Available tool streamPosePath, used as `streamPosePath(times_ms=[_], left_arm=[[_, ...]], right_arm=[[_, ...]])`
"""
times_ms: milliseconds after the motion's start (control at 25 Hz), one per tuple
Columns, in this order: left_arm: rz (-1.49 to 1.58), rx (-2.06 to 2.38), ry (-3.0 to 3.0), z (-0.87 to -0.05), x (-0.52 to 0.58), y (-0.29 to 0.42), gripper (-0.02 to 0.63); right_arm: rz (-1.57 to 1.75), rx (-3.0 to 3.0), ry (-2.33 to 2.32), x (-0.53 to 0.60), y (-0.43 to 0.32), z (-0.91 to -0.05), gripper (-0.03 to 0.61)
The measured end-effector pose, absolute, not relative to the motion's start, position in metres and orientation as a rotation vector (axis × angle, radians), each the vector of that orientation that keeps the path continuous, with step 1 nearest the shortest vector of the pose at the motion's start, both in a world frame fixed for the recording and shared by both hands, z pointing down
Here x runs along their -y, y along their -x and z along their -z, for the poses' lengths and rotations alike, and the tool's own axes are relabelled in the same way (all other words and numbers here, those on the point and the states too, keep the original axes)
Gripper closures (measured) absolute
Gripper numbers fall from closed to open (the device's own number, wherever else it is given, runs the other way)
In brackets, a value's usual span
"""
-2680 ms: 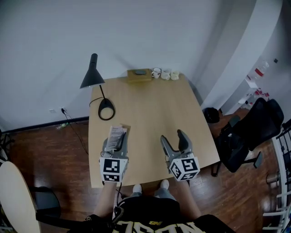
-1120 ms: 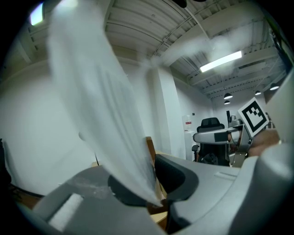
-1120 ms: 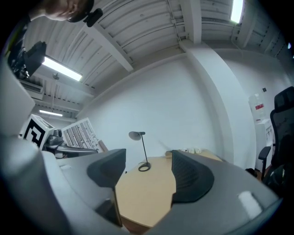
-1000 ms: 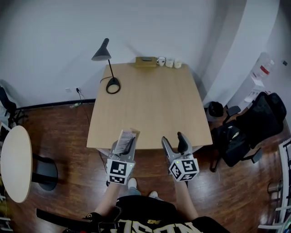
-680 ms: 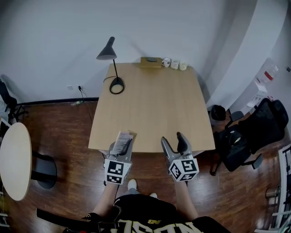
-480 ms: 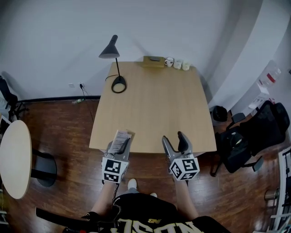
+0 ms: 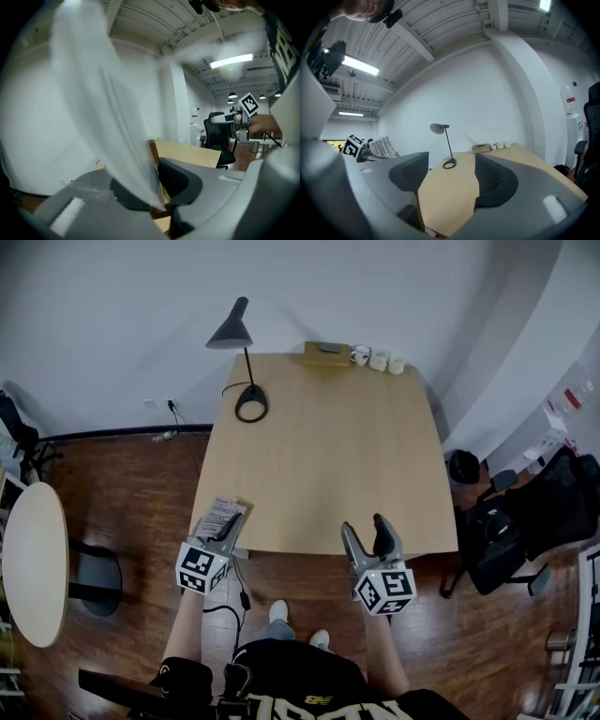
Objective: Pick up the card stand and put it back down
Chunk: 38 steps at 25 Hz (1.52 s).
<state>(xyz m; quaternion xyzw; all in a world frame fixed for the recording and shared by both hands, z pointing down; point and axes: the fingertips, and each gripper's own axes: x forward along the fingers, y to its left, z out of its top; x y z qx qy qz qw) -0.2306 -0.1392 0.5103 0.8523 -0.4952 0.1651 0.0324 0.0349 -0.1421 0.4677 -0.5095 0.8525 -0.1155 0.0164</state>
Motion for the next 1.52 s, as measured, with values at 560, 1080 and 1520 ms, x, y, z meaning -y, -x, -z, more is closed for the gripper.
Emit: streamPosePath(times_ms=[560,1080,1520], left_arm=[[-0.994,1.209,-2.804,-0.514,0.306,0.402,0.56],[-0.953,0.523,-2.941,-0.699,0.38,0.223,0.561],[-0.98,0.499,-2.93,-0.755,0.382,0.158,0.382]], right_arm=[[0.549,-2.741,1.54,0.192,0.003,-0.54,0.279],[0.744,-2.795,1.585,0.187,0.005,-0.654,0.278],[0.72,-2.736,1.635,0.168,-0.02,-0.659,0.279]])
